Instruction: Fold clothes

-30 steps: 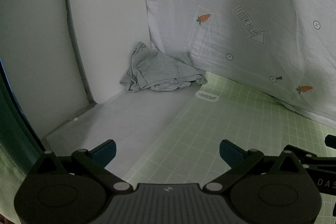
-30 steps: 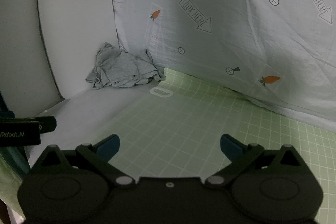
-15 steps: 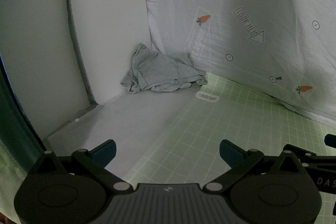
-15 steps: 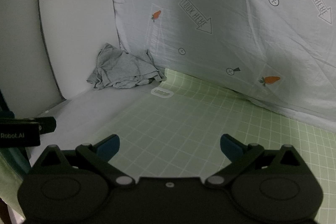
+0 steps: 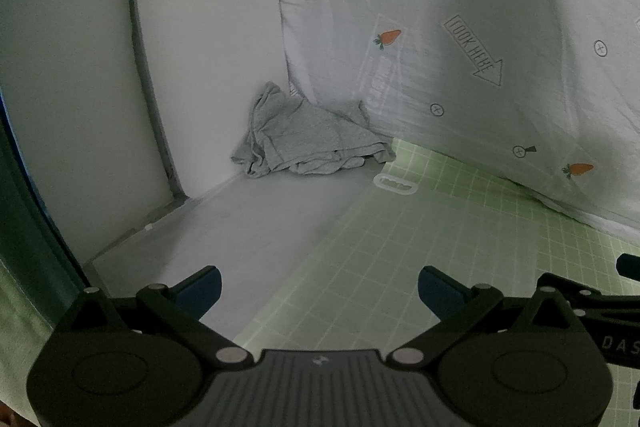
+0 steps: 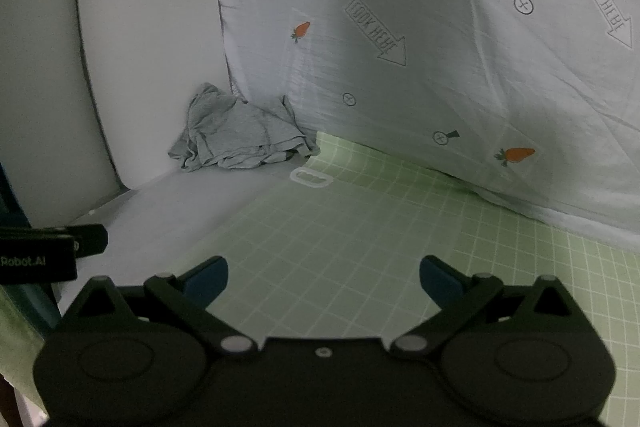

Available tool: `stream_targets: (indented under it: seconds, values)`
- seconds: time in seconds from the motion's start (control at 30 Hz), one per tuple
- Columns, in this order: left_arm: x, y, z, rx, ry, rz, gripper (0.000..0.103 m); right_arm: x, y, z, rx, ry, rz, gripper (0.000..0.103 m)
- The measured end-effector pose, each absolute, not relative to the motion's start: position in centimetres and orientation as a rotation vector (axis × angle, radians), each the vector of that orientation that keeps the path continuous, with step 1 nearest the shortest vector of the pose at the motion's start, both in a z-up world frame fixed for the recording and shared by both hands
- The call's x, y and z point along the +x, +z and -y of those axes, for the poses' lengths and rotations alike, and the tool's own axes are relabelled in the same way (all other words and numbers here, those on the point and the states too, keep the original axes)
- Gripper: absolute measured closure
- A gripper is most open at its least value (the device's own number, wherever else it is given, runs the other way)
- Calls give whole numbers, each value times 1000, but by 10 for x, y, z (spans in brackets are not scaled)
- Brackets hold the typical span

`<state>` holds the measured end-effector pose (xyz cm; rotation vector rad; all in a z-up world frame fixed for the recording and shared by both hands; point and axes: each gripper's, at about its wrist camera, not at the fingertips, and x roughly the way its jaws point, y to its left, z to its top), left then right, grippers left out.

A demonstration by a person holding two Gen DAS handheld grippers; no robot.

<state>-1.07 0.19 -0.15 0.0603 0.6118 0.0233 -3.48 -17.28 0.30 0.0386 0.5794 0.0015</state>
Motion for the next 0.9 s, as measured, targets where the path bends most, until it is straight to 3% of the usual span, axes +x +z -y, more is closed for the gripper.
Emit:
stream_targets:
  seconds: [0.53, 0.9]
  values:
    - [3, 1, 2, 55, 30, -666, 0, -12, 6, 184, 44, 11, -601, 0]
    - [70, -3, 16, 35, 53, -714, 0, 44, 8, 194, 45, 28, -611, 0]
